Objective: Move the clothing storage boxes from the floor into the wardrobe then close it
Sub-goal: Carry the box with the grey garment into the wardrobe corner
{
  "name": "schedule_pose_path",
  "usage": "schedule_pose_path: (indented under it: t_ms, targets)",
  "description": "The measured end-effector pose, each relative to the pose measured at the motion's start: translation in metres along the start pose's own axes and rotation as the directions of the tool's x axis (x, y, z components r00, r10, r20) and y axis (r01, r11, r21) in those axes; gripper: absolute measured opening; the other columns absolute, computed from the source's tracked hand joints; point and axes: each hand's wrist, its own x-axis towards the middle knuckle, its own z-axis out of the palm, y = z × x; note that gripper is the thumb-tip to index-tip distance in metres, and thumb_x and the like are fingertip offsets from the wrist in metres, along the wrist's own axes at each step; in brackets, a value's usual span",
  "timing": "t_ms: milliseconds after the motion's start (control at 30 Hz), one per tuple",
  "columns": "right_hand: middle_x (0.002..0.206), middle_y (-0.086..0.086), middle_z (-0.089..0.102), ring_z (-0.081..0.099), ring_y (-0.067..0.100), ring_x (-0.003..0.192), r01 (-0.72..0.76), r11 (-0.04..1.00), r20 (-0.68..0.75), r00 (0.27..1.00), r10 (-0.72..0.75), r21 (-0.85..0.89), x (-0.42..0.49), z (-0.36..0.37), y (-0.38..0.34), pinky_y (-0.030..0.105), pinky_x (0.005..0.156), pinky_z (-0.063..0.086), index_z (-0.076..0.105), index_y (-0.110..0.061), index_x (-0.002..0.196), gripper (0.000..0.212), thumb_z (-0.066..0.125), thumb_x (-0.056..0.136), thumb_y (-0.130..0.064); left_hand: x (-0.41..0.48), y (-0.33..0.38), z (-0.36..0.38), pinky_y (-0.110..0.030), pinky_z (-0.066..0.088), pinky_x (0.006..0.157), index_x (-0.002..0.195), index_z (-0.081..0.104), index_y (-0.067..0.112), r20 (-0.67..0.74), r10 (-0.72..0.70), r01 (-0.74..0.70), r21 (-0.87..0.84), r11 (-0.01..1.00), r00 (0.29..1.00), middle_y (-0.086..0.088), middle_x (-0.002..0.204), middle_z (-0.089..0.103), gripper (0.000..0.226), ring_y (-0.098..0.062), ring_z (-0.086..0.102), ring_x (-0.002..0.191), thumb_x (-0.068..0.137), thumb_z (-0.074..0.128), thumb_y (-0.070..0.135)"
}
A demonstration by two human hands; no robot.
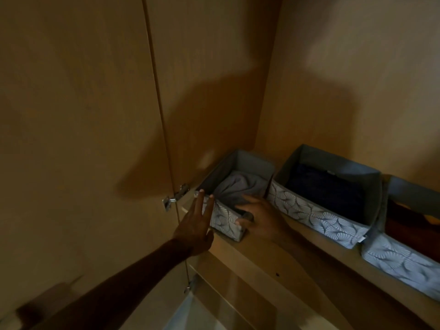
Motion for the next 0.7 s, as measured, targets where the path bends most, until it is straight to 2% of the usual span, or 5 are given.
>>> schedule_pose_path:
  t_ms: [133, 333, 433, 567, 700]
  targets:
    - [0.138, 0.009, 0.052, 0.048, 0.025, 0.126, -0.04, 0.995, -0.044, 0.998, 0.036, -0.093, 0.014, -0.005, 0.001, 0.031, 0.101, 0.04, 0.062, -0.013, 0.125, 0.049, 0.069, 0.084, -0.037, 0.027, 0.0, -0.001, -0.042, 0.04, 0.106, 0.154, -0.011, 0.02, 0.053, -0.02, 0.02, -0.007, 1.0, 0.998, -0.009, 0.16, -0.025, 0.104, -0.036, 0.0, 0.15, 0.081, 0.061, 0.033]
    - [0.121, 0.011, 0.063, 0.059, 0.027, 0.109, -0.123, 0.976, -0.087, 0.99, 0.109, -0.18, 0.048, -0.011, 0.021, 0.03, 0.091, 0.046, 0.071, -0.013, 0.109, 0.041, 0.066, 0.078, -0.038, 0.084, -0.013, -0.008, -0.049, 0.017, 0.12, 0.153, -0.014, 0.023, 0.134, 0.024, -0.039, 0.109, 0.993, 0.991, -0.01, 0.161, -0.02, 0.106, -0.034, -0.012, 0.149, 0.08, 0.062, 0.04]
    - [0.121, 0.007, 0.062, 0.057, 0.023, 0.109, -0.195, 0.955, -0.126, 0.977, 0.171, -0.223, 0.065, -0.008, 0.029, 0.03, 0.091, 0.044, 0.071, -0.015, 0.108, 0.04, 0.067, 0.078, -0.041, 0.11, -0.024, -0.01, -0.05, 0.015, 0.12, 0.152, -0.014, 0.025, 0.148, 0.053, -0.073, 0.132, 0.989, 0.988, -0.008, 0.162, -0.015, 0.106, -0.033, -0.01, 0.149, 0.079, 0.061, 0.043]
    - [0.119, 0.002, 0.063, 0.056, 0.021, 0.111, -0.255, 0.92, -0.146, 0.964, 0.22, -0.297, 0.084, -0.003, 0.04, 0.041, 0.1, 0.042, 0.068, -0.019, 0.109, 0.04, 0.063, 0.079, -0.045, 0.132, -0.027, -0.01, -0.047, 0.01, 0.121, 0.154, -0.01, 0.02, 0.15, 0.085, -0.104, 0.129, 0.986, 0.985, -0.01, 0.162, -0.011, 0.106, -0.035, -0.007, 0.149, 0.08, 0.063, 0.042]
    - [0.123, 0.001, 0.063, 0.054, 0.022, 0.116, -0.317, 0.881, -0.179, 0.946, 0.269, -0.351, 0.094, -0.002, 0.047, 0.041, 0.108, 0.032, 0.066, -0.023, 0.116, 0.041, 0.059, 0.083, -0.047, 0.15, -0.025, -0.009, -0.05, 0.011, 0.12, 0.154, -0.009, 0.017, 0.19, 0.089, -0.109, 0.096, 0.989, 0.978, -0.013, 0.161, -0.013, 0.11, -0.037, -0.008, 0.148, 0.079, 0.069, 0.039]
